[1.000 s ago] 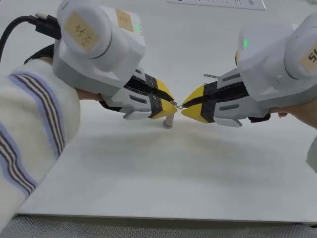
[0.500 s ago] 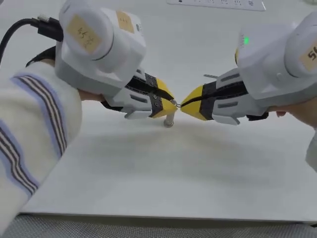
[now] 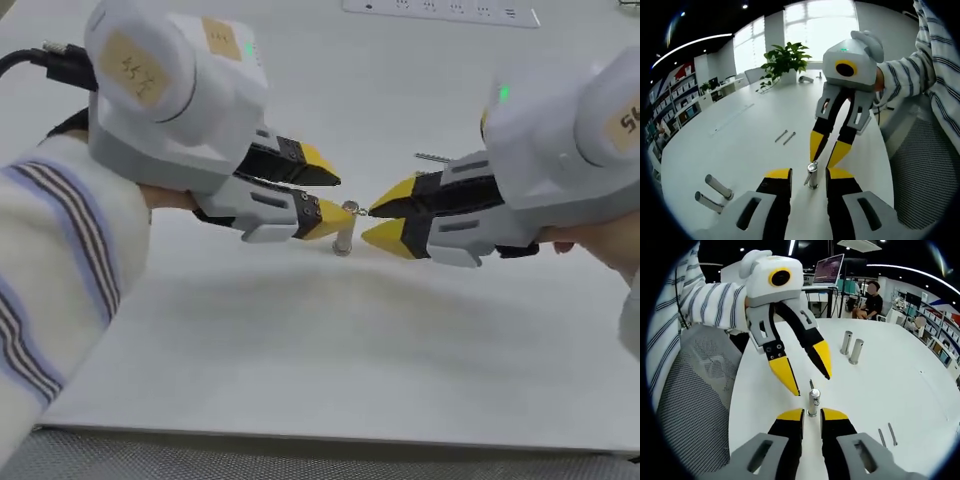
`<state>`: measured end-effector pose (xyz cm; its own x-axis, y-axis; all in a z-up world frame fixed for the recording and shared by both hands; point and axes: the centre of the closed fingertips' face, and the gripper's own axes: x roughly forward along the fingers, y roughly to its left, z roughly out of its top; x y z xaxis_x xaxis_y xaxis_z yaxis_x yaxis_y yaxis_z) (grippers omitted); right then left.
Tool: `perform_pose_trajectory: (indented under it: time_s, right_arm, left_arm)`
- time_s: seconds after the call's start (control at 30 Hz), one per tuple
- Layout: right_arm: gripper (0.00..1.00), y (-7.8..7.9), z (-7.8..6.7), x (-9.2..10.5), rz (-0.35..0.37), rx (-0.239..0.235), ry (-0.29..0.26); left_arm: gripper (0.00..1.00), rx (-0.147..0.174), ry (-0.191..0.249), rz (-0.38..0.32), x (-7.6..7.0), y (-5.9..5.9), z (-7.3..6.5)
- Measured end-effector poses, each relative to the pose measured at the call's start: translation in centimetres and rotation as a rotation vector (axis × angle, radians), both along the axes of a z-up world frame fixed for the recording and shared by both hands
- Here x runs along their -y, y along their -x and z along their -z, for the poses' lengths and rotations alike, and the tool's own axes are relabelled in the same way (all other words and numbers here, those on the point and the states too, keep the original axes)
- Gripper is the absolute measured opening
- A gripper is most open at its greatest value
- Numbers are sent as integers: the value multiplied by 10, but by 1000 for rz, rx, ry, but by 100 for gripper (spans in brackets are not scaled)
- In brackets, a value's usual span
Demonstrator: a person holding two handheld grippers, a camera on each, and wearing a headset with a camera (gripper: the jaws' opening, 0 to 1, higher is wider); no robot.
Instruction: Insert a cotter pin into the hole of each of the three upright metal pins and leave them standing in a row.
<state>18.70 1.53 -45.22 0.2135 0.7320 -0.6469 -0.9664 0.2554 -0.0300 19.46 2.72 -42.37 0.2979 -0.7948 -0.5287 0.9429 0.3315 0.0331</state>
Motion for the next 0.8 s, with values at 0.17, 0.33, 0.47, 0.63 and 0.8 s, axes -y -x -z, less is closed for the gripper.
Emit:
perform_pose_trajectory:
  time_s: [0.17, 0.33, 0.47, 0.63, 0.8]
  right_arm:
    - [10, -1, 5, -4, 44, -39, -47]
    - [12, -5, 10, -7, 72, -56, -65]
    - [12, -6, 11, -9, 89, -67, -81]
    - [11, -7, 14, -12, 98, -83, -95]
    - [10, -8, 18, -16, 108, -91, -98]
  left_arm:
    - [41, -28, 64, -45, -8, 7, -4]
    - [54, -43, 109, -82, -22, 10, -5]
    - [69, -53, 135, -117, -37, 6, 0]
    - [86, -70, 159, -166, -44, 3, 6]
    - [98, -54, 131, -207, -51, 1, 14]
